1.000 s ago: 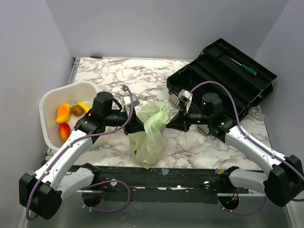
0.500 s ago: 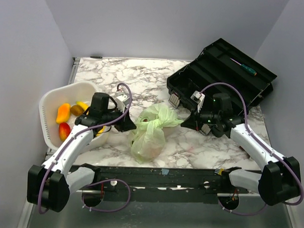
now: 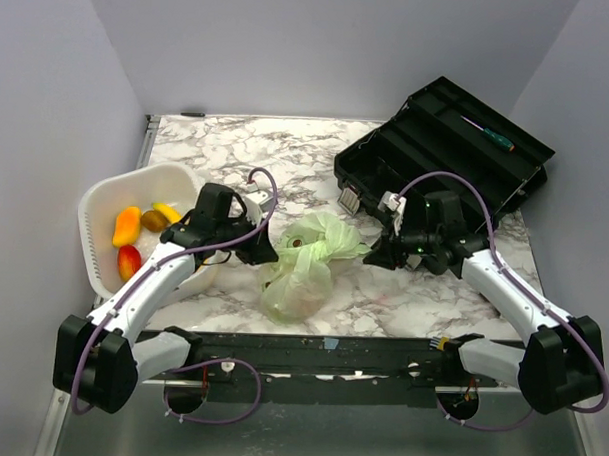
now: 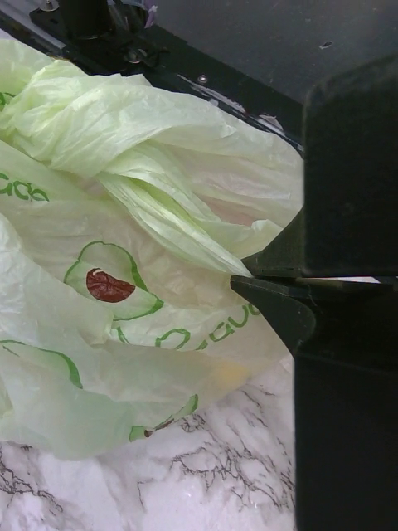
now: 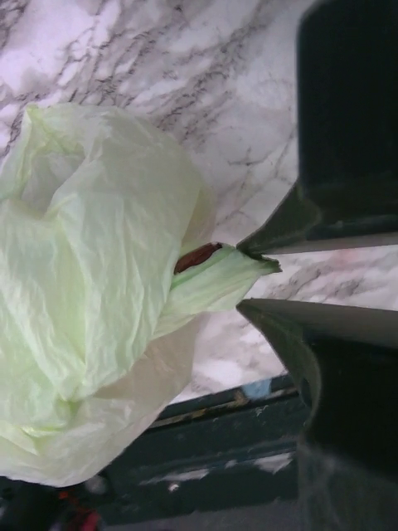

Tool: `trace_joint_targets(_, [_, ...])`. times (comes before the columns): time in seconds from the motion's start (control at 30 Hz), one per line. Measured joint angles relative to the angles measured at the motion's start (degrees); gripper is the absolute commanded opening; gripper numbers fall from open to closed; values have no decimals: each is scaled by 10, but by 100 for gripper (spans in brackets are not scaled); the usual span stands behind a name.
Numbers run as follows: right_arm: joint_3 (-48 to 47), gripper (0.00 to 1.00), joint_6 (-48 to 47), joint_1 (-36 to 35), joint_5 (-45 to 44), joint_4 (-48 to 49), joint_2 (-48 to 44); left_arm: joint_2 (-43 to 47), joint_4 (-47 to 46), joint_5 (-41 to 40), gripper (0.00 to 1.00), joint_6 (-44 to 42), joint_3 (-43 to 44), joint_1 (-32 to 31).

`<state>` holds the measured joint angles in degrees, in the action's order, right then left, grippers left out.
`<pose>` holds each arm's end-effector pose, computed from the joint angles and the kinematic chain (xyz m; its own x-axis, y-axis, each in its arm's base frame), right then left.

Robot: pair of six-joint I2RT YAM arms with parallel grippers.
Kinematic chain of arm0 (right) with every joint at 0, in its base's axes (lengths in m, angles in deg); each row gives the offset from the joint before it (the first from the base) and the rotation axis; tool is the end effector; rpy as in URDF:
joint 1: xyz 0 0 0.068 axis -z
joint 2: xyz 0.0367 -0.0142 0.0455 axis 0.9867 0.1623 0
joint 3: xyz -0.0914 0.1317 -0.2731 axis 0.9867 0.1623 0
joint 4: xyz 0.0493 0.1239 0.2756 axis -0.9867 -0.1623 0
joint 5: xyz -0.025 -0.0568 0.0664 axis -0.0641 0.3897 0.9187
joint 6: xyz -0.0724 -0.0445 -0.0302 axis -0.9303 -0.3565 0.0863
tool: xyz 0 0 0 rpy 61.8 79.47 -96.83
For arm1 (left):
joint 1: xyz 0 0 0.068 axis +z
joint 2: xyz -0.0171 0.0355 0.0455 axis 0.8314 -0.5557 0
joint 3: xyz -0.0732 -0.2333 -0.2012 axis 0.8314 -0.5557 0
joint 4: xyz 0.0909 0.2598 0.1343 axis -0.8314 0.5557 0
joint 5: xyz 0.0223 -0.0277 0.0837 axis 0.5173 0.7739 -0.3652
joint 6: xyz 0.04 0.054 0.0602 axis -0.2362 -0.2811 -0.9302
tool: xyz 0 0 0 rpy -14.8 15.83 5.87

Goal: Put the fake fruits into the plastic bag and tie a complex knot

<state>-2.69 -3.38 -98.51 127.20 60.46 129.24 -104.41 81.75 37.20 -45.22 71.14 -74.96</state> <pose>0.2495 0.1450 0.2404 -0.4076 -0.3275 -0.8524 -0.8872 0.3630 0.2847 0.2430 -0.1365 0.2582 -0.7162 0.2051 -0.6671 0.6304 0.6002 -0.4923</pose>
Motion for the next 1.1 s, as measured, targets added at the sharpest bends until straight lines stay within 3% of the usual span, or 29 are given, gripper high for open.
trace_joint_targets(0.07, [-6, 58, -19, -3, 12, -15, 4, -5, -3, 1, 0, 5, 0, -13])
trace_joint_targets(0.2, [-16, 67, -49, -6, 26, -31, 14, -17, -10, 1, 0, 12, 0, -13])
trace_joint_targets(0.43, [-16, 65, -57, -19, 30, -19, 26, -17, -18, 1, 0, 17, 0, -13])
trace_joint_targets(0.67, [-47, 47, -53, -36, 29, 9, 71, -20, -25, 1, 0, 25, 2, -13])
trace_joint_targets(0.83, [-66, 2, -49, -46, 23, 24, 77, -36, -30, -1, 0, 38, 19, -13])
trace_joint_targets(1.1, [-106, 1, -61, -49, -59, -26, 58, -23, -22, -35, 0, 49, 59, 9])
